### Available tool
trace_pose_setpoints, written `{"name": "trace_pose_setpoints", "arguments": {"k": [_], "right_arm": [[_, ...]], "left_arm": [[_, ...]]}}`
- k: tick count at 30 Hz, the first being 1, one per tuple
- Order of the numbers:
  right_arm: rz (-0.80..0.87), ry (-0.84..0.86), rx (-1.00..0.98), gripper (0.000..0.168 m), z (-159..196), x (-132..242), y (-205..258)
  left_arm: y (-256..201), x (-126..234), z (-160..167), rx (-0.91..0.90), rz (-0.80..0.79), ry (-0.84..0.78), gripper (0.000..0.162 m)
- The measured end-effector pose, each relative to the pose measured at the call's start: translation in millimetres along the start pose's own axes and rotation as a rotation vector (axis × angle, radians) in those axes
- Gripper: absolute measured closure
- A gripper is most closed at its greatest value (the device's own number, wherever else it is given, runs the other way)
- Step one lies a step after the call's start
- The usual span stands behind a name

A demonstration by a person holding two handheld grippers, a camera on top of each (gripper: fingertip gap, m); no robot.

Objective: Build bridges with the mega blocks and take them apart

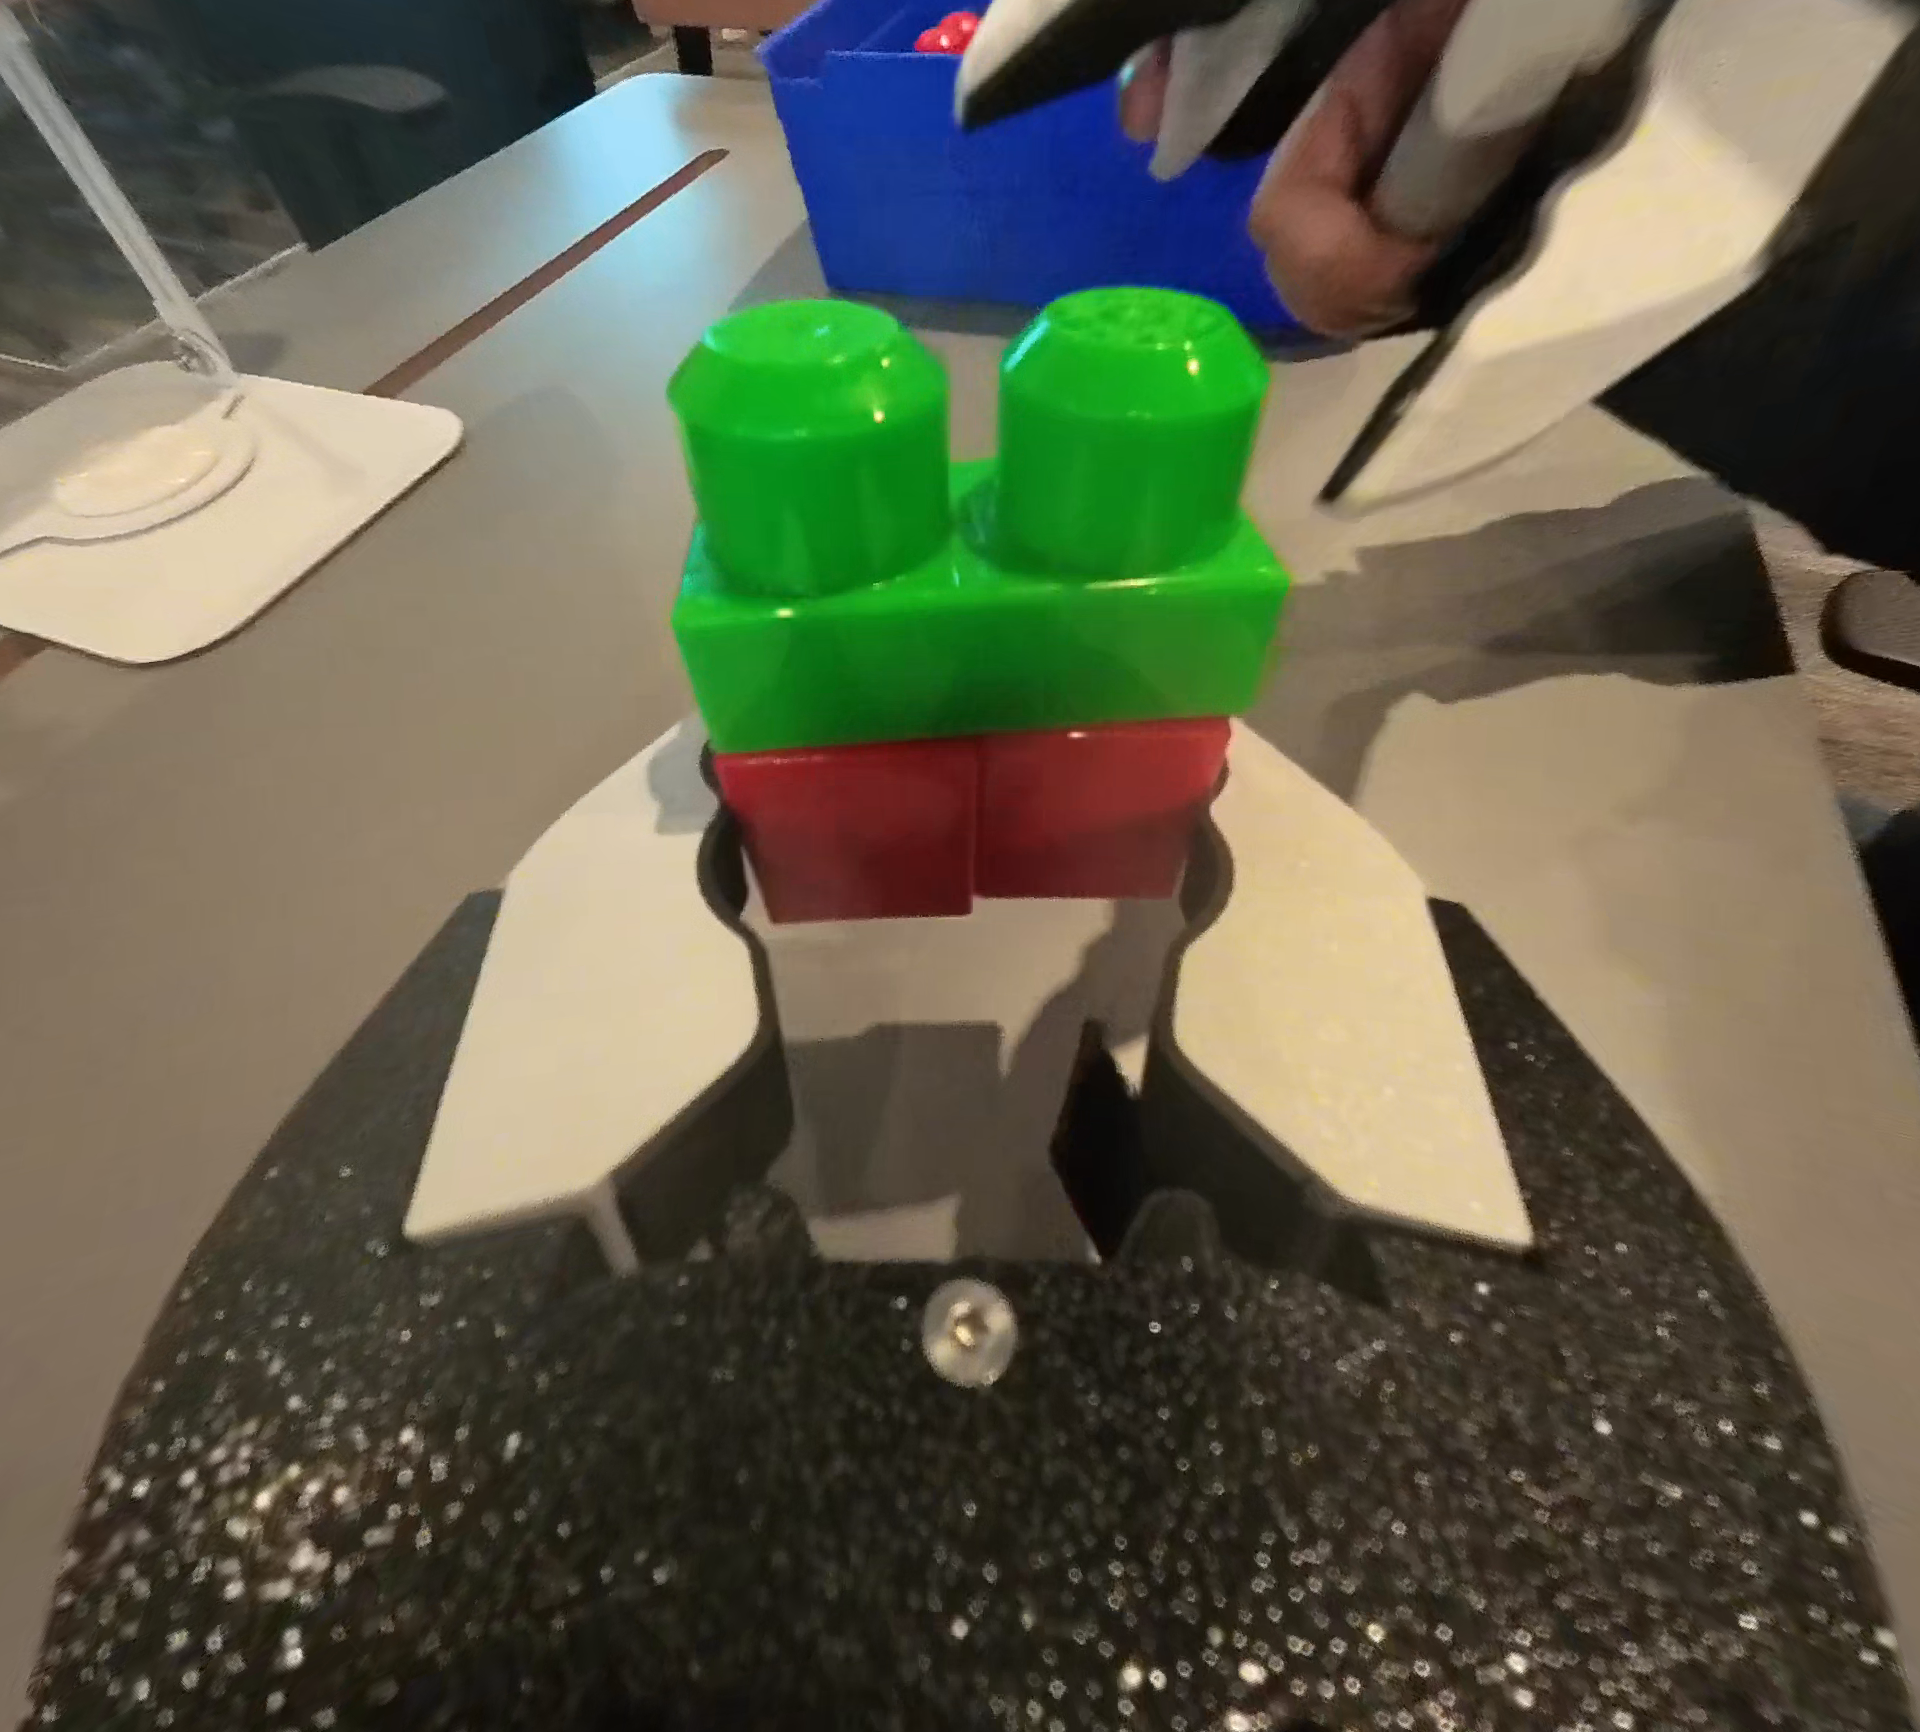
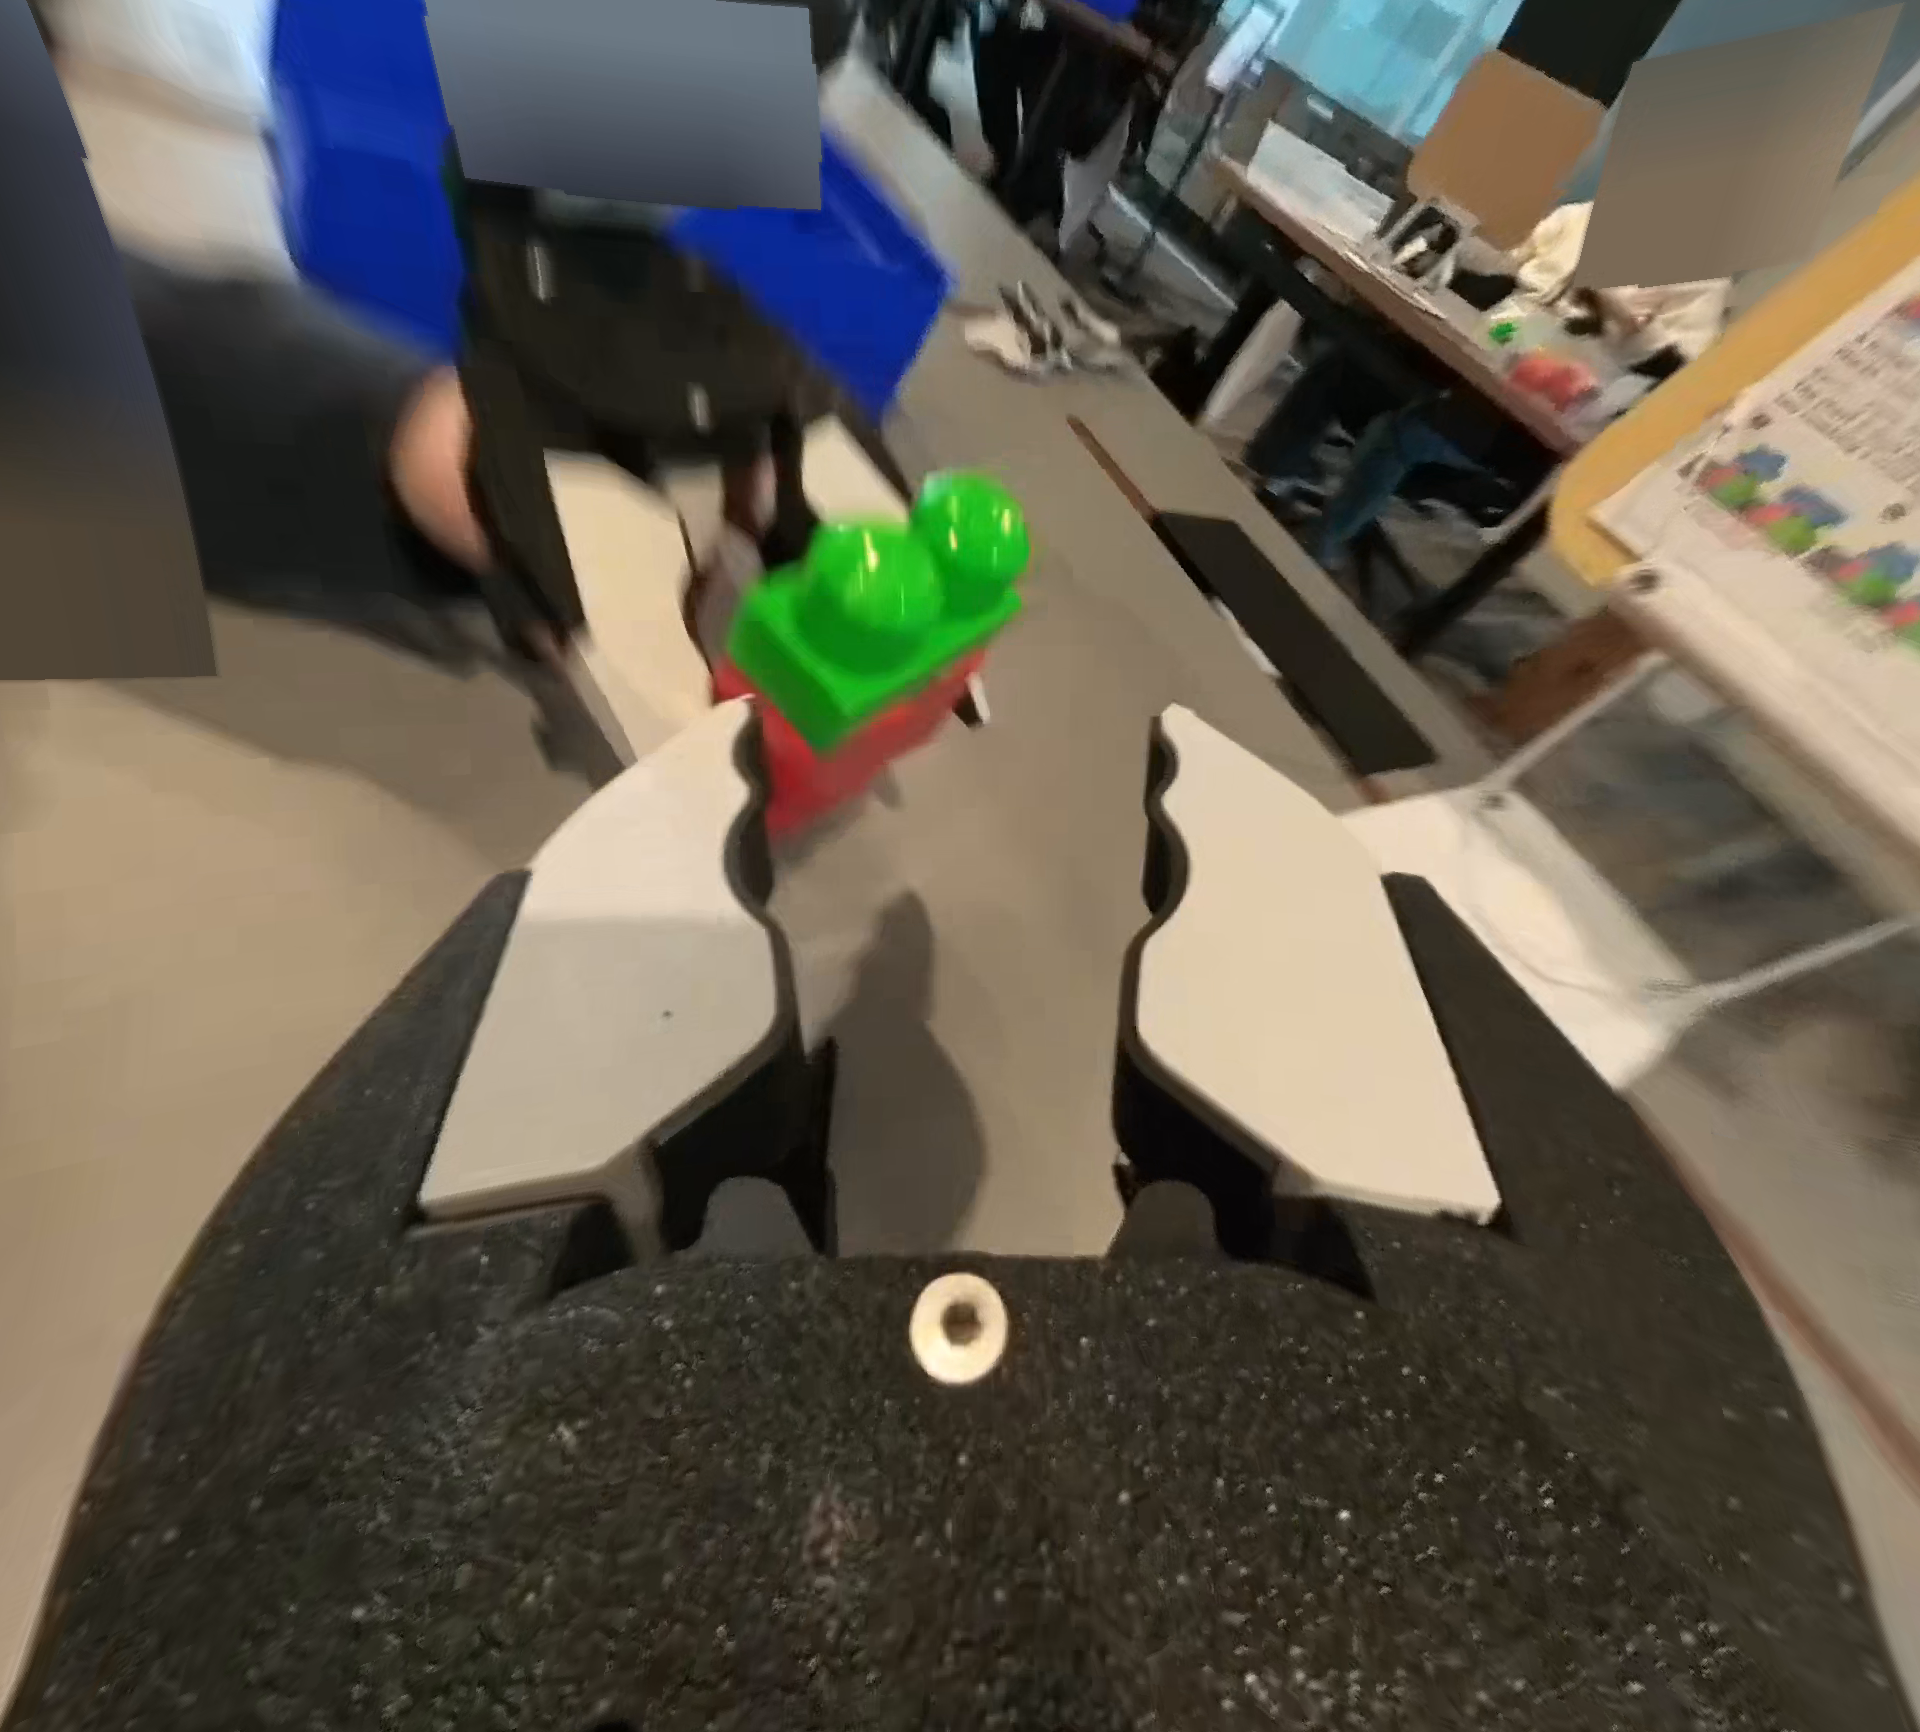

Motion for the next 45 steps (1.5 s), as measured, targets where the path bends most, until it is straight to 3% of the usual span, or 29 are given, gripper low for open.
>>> {"name": "trace_pose_setpoints", "arguments": {"k": [3, 8, 17, 24, 30, 34, 42, 45], "right_arm": [[0.051, -0.030, -0.102, 0.110, -16, -5, -5], [0.126, 0.093, -0.085, 0.115, -13, -28, 0], [0.179, 0.210, -0.130, 0.139, -9, -44, 6], [0.169, 0.265, -0.152, 0.138, -2, -43, 6], [0.170, 0.291, -0.186, 0.121, 8, -47, 5], [0.134, 0.265, -0.221, 0.130, 11, -55, 7], [0.120, 0.275, -0.243, 0.120, 17, -60, 4], [0.093, 0.261, -0.256, 0.127, 16, -61, 6]], "left_arm": [[8, 0, 1, -0.073, -0.108, 0.012, 0.080], [19, 2, 1, -0.270, -0.308, 0.046, 0.080], [27, 4, 2, -0.479, -0.470, 0.110, 0.080], [30, 3, 6, -0.545, -0.507, 0.155, 0.080], [30, 3, 6, -0.534, -0.504, 0.151, 0.080], [35, 3, 9, -0.516, -0.504, 0.159, 0.080], [35, 1, 12, -0.502, -0.488, 0.166, 0.080], [35, 0, 13, -0.499, -0.483, 0.168, 0.080]]}}
Point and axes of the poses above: each gripper's, where its closed fingertips meet, x back along the fingers, z out of its underside, y = z × x across the jaws, the point moved 2 cm from there along x, back along the fingers, and after that the axes turned 1 degree about -z, right-handed, at the moved point
